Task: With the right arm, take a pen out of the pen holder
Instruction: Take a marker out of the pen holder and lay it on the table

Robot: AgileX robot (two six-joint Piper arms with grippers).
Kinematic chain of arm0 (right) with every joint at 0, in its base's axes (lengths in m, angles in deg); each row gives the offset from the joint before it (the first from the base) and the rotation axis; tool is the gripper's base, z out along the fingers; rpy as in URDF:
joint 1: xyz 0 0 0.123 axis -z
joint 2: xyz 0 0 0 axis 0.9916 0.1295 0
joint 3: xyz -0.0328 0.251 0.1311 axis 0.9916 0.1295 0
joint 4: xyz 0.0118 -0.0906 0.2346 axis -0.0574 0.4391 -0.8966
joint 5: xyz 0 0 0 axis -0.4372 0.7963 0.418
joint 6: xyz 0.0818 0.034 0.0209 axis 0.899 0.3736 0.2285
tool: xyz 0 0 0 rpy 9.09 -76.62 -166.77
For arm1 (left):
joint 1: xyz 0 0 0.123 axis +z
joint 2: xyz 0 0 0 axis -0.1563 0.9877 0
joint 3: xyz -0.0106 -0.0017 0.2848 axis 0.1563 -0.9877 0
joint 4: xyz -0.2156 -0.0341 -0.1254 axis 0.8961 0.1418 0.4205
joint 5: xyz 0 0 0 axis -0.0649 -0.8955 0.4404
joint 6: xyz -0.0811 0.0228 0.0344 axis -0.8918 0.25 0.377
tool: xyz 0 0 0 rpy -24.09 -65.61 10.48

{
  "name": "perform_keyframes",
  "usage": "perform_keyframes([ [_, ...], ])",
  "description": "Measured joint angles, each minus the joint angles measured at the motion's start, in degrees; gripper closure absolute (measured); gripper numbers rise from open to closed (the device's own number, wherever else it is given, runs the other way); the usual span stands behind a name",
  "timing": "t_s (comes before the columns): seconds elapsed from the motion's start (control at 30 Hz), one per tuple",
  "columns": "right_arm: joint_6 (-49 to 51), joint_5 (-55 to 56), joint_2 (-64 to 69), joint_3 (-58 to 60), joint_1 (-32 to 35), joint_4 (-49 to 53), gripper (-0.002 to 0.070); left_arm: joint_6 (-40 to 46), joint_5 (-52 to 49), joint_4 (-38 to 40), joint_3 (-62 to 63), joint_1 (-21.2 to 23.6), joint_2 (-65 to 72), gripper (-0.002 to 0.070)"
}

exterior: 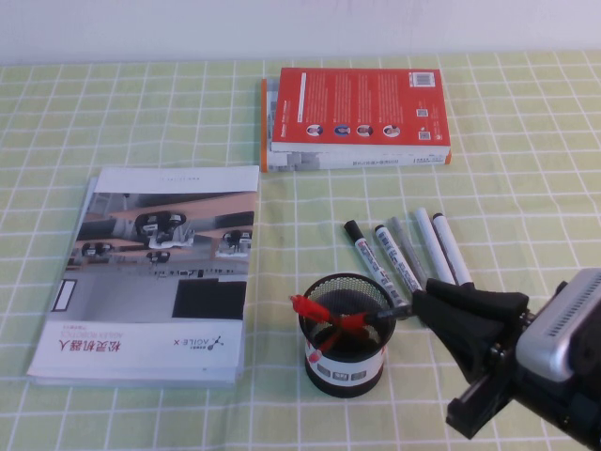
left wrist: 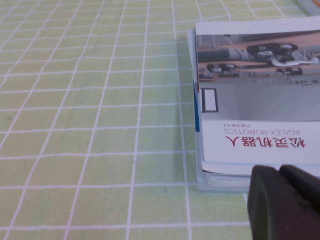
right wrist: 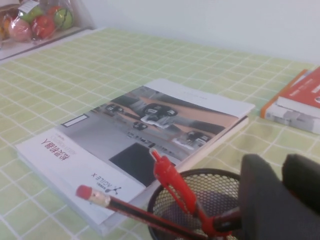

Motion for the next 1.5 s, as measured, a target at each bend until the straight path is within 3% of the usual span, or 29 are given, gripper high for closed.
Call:
perform_keyframes([
  [0.37,-0.11,-22.91,-13.22,-6.95,0.00,-0.92,0.0647,0.00,0.00,0.00,0.00,0.00,0.00,0.0680],
  [0.63,-0.50,-50.55,-16.08,-22.49,0.00,-0.92,0.0647,0.00,0.00,0.00,0.00,0.00,0.00,0.0680],
  [0.8,1.18,-61.95,-15.82,-31.60,1.20,1.11,0.0647,0.00,0.00,0.00,0.00,0.00,0.00,0.0680],
  [1.1,10.86,-84.57,-8.88,-43.74,10.51,8.13,0.0647,0.00,0.00,0.00,0.00,0.00,0.00,0.0680],
  [1.33,11.59,-102.14,3.53,-53.95,15.57,8.13,0.0647,0.00,0.00,0.00,0.00,0.00,0.00,0.0680],
  [1.5,9.25,-108.29,13.94,-63.24,19.05,7.06,0.0647,0.00,0.00,0.00,0.00,0.00,0.00,0.0680],
])
